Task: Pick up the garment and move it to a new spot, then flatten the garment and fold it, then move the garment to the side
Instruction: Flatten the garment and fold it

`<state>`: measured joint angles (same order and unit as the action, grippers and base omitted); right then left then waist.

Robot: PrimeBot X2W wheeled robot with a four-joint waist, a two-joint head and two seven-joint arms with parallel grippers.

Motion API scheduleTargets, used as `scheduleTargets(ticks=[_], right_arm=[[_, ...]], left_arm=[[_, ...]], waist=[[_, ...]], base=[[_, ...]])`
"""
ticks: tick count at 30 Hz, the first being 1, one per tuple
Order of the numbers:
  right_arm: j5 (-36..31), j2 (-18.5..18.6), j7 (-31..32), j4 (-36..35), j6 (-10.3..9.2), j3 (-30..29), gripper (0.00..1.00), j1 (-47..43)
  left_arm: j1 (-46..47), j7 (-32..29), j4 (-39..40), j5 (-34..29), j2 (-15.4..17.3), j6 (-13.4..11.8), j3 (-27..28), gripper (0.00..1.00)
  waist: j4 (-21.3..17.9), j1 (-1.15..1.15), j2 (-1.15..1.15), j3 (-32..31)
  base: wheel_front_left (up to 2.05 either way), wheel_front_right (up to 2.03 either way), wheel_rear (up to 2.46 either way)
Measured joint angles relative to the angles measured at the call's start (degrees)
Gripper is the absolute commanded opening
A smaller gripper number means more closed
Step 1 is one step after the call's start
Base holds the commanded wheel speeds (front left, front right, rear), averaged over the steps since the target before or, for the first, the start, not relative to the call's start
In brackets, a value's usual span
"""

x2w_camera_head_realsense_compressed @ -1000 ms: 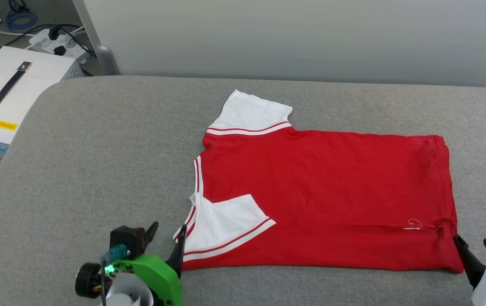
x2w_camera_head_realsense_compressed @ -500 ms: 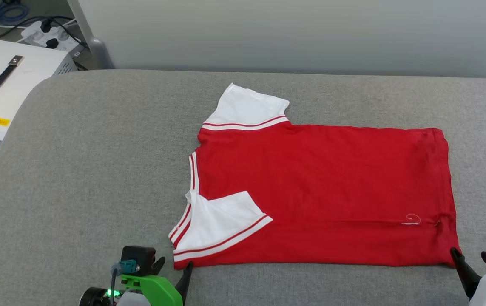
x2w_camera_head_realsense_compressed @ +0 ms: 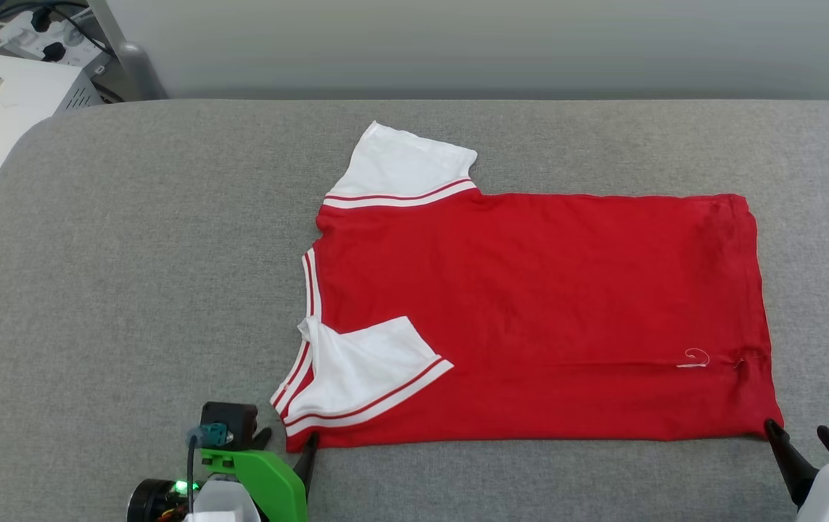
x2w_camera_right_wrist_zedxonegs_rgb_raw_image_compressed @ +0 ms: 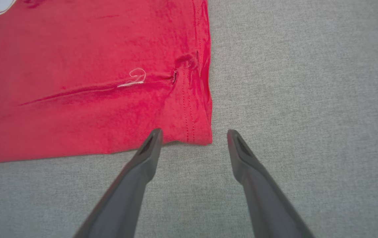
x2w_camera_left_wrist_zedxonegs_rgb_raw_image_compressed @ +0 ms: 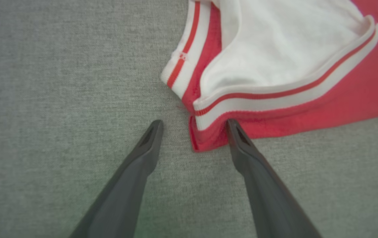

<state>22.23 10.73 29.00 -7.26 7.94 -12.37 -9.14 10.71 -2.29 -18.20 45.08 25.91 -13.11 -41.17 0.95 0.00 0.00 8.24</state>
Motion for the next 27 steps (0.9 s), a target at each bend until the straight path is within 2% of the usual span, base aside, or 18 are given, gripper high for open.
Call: scheduleTargets(ticks=[1, 2, 3, 4, 11, 12, 15, 19, 27], right_arm=[[0.0, 0.0, 0.0, 0.0, 0.0, 0.0, 1.0, 0.0], [0.0, 0.0, 0.0, -0.1, 0.0, 0.0, 1.0, 0.0], [0.0, 0.0, 0.0, -0.1, 0.0, 0.0, 1.0, 0.1], [0.0, 0.0, 0.0, -0.1, 0.0, 0.0, 1.0, 0.1], [-1.7, 0.8, 1.5, -0.2, 0.0, 0.0, 1.0, 0.1], [-2.0, 0.9, 1.9, -0.3, 0.0, -0.1, 1.0, 0.1], [-2.2, 1.0, 3.2, -0.5, 0.0, -0.3, 1.0, 0.1], [-3.6, 1.6, 5.6, -0.3, 0.0, -0.5, 1.0, 0.2], [-7.4, 0.5, 9.9, 3.9, 0.0, -3.2, 1.0, 5.0]], left_arm=[[0.1, -0.5, -0.2, 0.2, 0.0, 0.0, -0.1, 1.0], [0.3, -1.3, -0.4, 0.5, 0.0, 0.2, -0.2, 0.94], [0.6, -1.9, -0.6, 0.9, 0.0, 0.5, -0.3, 0.32], [0.8, -2.3, -0.6, 1.2, 0.0, 0.9, -0.3, 0.0], [1.6, -4.0, -0.9, 3.0, -0.5, 2.7, -1.0, 0.0], [1.6, -4.0, -0.2, 3.0, -0.5, 3.7, -1.2, 0.0], [0.7, -3.8, 1.5, 3.6, -0.1, 4.0, -1.3, 0.0], [-0.5, -4.2, 5.6, 3.4, 1.3, 4.0, -1.6, 0.0], [-0.6, -6.5, 15.1, 3.0, 3.8, 1.7, -1.3, 0.0]], waist=[[0.0, 0.0, 0.0, 0.2], [-0.1, 0.0, 0.0, 0.3], [-0.1, 0.0, 0.0, 0.5], [-0.1, 0.0, 0.0, 0.6], [0.6, 0.0, 0.0, -0.2], [0.7, 0.0, 0.0, -0.4], [1.4, 0.0, 0.0, -1.0], [2.5, 0.0, 0.0, -1.2], [4.3, 0.0, 0.0, 0.3]], base=[[0.0, 0.0, 0.0], [0.0, 0.0, 0.0], [0.0, 0.0, 0.0], [0.0, 0.0, 0.0], [0.0, 0.0, 0.0], [0.0, 0.0, 0.0], [0.0, 0.0, 0.0], [0.0, 0.0, 0.0], [0.0, 0.0, 0.0]])
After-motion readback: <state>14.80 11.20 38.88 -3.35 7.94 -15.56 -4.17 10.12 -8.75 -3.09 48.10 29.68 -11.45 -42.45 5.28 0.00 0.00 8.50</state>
